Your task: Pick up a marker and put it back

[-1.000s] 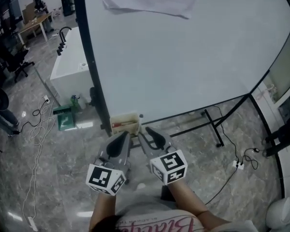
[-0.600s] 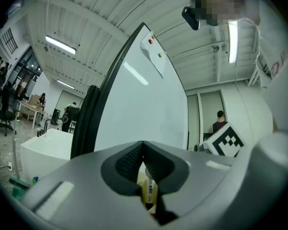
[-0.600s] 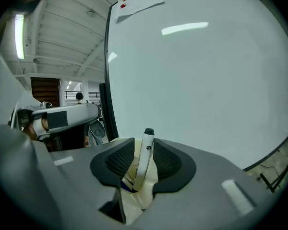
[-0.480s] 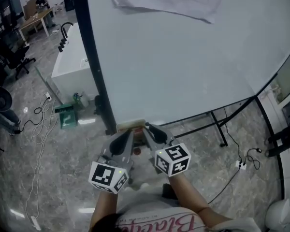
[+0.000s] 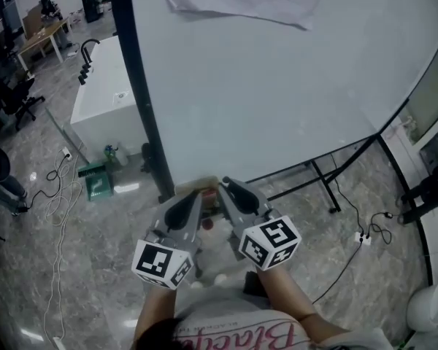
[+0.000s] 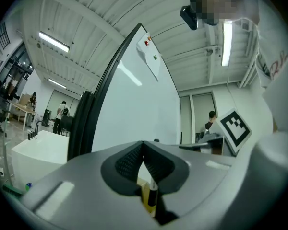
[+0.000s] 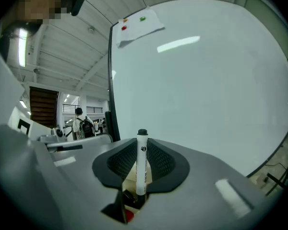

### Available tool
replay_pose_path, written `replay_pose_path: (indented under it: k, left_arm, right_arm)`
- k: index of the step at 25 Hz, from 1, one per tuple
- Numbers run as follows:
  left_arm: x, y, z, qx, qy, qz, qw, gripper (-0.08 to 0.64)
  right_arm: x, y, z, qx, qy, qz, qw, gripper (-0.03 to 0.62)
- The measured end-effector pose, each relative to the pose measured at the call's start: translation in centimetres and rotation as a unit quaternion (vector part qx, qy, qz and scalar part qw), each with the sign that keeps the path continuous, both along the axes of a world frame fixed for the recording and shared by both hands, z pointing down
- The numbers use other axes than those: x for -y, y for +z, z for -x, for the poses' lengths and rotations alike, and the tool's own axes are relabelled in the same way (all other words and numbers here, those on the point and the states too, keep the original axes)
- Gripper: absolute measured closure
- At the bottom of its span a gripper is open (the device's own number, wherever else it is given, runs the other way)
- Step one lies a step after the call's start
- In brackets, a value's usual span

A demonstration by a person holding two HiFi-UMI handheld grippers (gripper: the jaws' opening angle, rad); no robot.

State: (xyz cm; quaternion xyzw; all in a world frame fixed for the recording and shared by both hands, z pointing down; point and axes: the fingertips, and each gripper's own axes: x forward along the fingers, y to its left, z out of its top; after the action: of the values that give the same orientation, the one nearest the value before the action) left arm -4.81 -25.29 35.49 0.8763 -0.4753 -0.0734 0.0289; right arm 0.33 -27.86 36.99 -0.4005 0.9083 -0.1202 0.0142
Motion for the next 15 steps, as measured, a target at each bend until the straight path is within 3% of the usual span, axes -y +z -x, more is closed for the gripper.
replay_pose_path:
  k: [4, 8, 15]
  left_arm:
    - [-0.4, -1.4, -0.3, 0.001, 0.013, -0.017, 0.9998, 0.560]
    - [-0.9, -2.4, -0.2, 0.033, -0.004, -0.036, 0.9988, 0.561]
    - [-1.3, -3.3, -0.1, 0.009, 0.007, -0.044, 0.9990, 0.561]
  right_arm:
    - [-1.3, -3.6, -0.5, 0.028, 0.011, -0.044, 0.999, 0.526]
    - [-2.4, -5.0, -0.5, 0.035, 0.012, -0.062, 0.997, 0.526]
    - [-2.6, -4.5, -0.6, 0.031, 0.018, -0.065, 0.997, 0.526]
